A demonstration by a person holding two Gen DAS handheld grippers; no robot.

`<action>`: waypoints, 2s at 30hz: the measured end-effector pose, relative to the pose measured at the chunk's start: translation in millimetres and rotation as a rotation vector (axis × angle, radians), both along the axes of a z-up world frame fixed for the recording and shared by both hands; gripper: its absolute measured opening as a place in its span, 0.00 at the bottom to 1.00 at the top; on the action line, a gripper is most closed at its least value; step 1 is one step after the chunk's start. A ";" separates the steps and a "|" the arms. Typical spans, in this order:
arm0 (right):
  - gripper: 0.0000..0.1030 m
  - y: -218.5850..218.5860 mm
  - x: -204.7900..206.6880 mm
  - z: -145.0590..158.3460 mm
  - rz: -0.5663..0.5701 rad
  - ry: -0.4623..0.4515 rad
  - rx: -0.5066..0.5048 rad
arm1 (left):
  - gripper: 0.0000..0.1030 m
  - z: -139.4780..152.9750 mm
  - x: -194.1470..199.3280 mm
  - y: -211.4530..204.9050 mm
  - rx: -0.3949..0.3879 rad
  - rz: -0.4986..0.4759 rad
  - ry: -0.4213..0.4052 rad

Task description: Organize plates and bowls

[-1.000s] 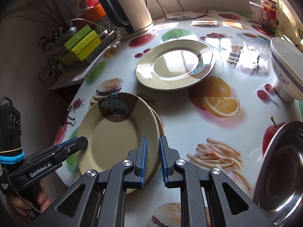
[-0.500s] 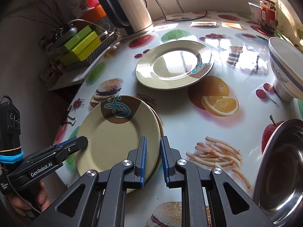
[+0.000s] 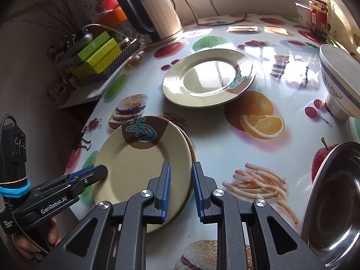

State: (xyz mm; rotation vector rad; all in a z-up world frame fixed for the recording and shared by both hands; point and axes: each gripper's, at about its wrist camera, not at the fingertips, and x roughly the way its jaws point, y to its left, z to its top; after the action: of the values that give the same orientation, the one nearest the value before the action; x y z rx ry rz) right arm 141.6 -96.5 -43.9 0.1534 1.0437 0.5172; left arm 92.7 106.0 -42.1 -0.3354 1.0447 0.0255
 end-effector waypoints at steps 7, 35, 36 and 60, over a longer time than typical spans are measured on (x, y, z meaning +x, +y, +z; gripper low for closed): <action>0.33 0.7 -0.4 3.0 -0.003 -0.015 -0.009 | 0.34 5.2 -0.6 -1.1 0.021 -0.004 -0.017; 0.47 -17.0 29.1 39.2 -0.136 -0.143 -0.087 | 0.36 45.9 49.7 -13.2 0.140 -0.088 -0.130; 0.47 -17.9 32.4 39.8 -0.143 -0.145 -0.087 | 0.36 46.0 53.6 -14.3 0.140 -0.093 -0.128; 0.47 -27.6 93.0 35.2 -0.251 -0.117 -0.120 | 0.36 45.6 129.5 -23.6 0.138 -0.179 -0.123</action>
State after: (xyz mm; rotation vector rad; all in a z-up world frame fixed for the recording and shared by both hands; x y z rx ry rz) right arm 234.5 -124.1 -8.7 0.1435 0.9232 0.2327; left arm 222.2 82.4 3.6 -0.1156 0.9426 -0.0828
